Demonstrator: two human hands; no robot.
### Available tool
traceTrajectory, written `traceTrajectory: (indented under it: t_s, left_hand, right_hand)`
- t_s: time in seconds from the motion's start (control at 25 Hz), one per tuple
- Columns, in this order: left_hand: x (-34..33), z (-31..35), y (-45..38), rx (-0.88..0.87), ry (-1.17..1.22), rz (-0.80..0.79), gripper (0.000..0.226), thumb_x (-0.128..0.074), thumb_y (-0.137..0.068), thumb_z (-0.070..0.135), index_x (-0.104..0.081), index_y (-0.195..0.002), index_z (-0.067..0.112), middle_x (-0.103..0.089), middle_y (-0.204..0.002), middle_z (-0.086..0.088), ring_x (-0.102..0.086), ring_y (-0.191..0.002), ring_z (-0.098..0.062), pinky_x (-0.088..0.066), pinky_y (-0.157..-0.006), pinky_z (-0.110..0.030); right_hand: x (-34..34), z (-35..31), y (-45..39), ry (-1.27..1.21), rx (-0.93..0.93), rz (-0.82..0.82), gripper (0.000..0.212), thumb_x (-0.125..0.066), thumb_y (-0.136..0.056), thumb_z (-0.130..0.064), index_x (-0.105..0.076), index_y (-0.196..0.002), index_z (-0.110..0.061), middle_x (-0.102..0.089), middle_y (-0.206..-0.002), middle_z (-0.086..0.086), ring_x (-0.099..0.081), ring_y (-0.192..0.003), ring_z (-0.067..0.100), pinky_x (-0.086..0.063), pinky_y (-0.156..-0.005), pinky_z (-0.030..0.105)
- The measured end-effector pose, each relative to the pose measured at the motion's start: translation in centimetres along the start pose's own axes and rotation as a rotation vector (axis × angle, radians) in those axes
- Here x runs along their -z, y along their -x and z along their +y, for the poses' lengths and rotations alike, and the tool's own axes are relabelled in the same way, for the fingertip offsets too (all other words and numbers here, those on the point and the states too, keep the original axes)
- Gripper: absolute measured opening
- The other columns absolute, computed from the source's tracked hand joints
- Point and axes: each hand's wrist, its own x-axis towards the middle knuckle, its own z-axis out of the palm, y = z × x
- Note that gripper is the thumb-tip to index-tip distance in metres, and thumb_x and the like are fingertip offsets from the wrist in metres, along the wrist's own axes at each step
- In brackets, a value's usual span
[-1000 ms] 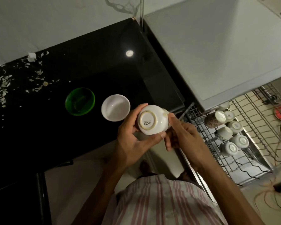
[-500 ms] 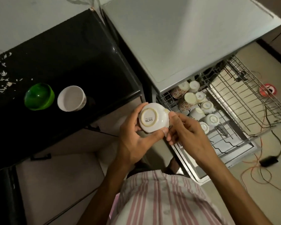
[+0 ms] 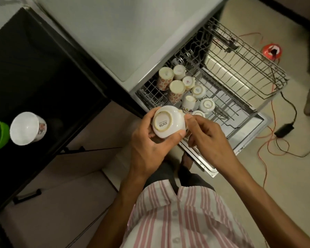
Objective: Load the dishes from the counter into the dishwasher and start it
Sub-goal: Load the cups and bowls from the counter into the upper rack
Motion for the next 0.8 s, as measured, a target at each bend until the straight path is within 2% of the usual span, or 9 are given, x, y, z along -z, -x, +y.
traceTrajectory:
  t_s: [0.12, 0.24, 0.32, 0.4, 0.48, 0.56, 0.64, 0.72, 0.8]
  left_hand:
    - [-0.9, -0.6, -1.5, 0.021, -0.004, -0.061, 0.074, -0.084, -0.068, 0.033, -0.054, -0.133, 0.016, -0.066, -0.122, 0.004, -0.063, -0.113, -0.009, -0.055, -0.089, -0.025]
    - [-1.5, -1.9, -3.1, 0.056, 0.004, -0.115, 0.068, -0.083, -0.07, 0.03, -0.055, -0.131, 0.019, -0.066, -0.12, 0.006, -0.062, -0.113, -0.008, -0.054, -0.087, -0.022]
    - [-1.9, -2.7, -4.6, 0.093, -0.011, -0.148, 0.065, -0.083, -0.071, 0.03, -0.055, -0.129, 0.024, -0.066, -0.117, 0.01, -0.062, -0.11, -0.003, -0.052, -0.083, -0.017]
    - [-2.4, -3.7, -6.5, 0.107, -0.047, -0.167, 0.067, -0.084, -0.07, 0.036, -0.055, -0.128, 0.027, -0.066, -0.115, 0.012, -0.061, -0.107, 0.0, -0.052, -0.081, -0.014]
    - [-3.3, -4.7, -8.7, 0.091, -0.107, -0.179, 0.07, -0.083, -0.067, 0.047, -0.055, -0.128, 0.028, -0.066, -0.114, 0.012, -0.061, -0.106, -0.002, -0.053, -0.082, -0.018]
    - [-4.5, -6.2, -11.4, 0.096, -0.151, -0.193, 0.068, -0.081, -0.069, 0.05, -0.054, -0.128, 0.029, -0.065, -0.114, 0.012, -0.061, -0.106, -0.003, -0.054, -0.086, -0.025]
    - [-6.0, -7.8, -14.4, 0.097, -0.18, -0.187, 0.067, -0.079, -0.07, 0.053, -0.053, -0.128, 0.031, -0.065, -0.114, 0.012, -0.06, -0.107, -0.004, -0.055, -0.087, -0.031]
    - [-7.8, -9.2, -17.5, 0.105, -0.178, -0.158, 0.062, -0.079, -0.071, 0.052, -0.054, -0.124, 0.033, -0.066, -0.11, 0.013, -0.062, -0.104, -0.001, -0.055, -0.086, -0.03]
    - [-9.6, -10.5, -20.6, 0.104, -0.163, -0.131, 0.053, -0.08, -0.073, 0.045, -0.056, -0.118, 0.032, -0.067, -0.105, 0.015, -0.063, -0.097, 0.003, -0.055, -0.082, -0.026]
  right_hand:
    - [0.3, 0.8, -0.5, -0.021, -0.034, 0.04, 0.035, -0.041, -0.101, -0.044, -0.064, -0.08, -0.028, -0.062, -0.064, -0.01, -0.062, -0.063, 0.018, -0.049, -0.06, 0.031]
    - [0.3, 1.6, -1.8, -0.023, -0.073, 0.066, 0.038, -0.041, -0.1, -0.045, -0.067, -0.085, -0.023, -0.063, -0.067, 0.001, -0.061, -0.062, 0.015, -0.045, -0.056, 0.025]
    - [0.2, 2.2, -3.1, -0.021, -0.098, 0.086, 0.036, -0.041, -0.1, -0.046, -0.069, -0.093, -0.024, -0.065, -0.07, -0.002, -0.061, -0.062, 0.009, -0.045, -0.055, 0.019]
    - [0.1, 3.0, -4.9, -0.038, -0.103, 0.108, 0.033, -0.042, -0.1, -0.047, -0.068, -0.103, -0.027, -0.068, -0.078, -0.008, -0.064, -0.07, 0.007, -0.053, -0.065, 0.027]
    - [0.2, 4.1, -7.0, -0.052, -0.114, 0.14, 0.035, -0.044, -0.099, -0.048, -0.064, -0.119, -0.026, -0.068, -0.086, -0.005, -0.066, -0.075, 0.009, -0.057, -0.075, 0.038]
    - [0.5, 5.3, -9.4, -0.048, -0.112, 0.173, 0.037, -0.046, -0.099, -0.046, -0.057, -0.129, -0.027, -0.068, -0.091, -0.005, -0.067, -0.078, 0.008, -0.057, -0.077, 0.037]
    - [1.0, 6.5, -12.2, -0.061, -0.1, 0.189, 0.031, -0.046, -0.101, -0.039, -0.057, -0.128, -0.028, -0.067, -0.092, -0.006, -0.067, -0.078, 0.004, -0.057, -0.077, 0.032]
    - [1.6, 8.0, -15.6, -0.117, -0.12, 0.203, 0.026, -0.045, -0.102, -0.033, -0.056, -0.126, -0.028, -0.066, -0.089, -0.005, -0.065, -0.076, 0.001, -0.057, -0.077, 0.034]
    - [2.0, 9.5, -19.2, -0.132, -0.144, 0.222, 0.032, -0.042, -0.103, -0.029, -0.055, -0.131, -0.021, -0.065, -0.089, -0.005, -0.064, -0.072, -0.001, -0.058, -0.075, 0.034]
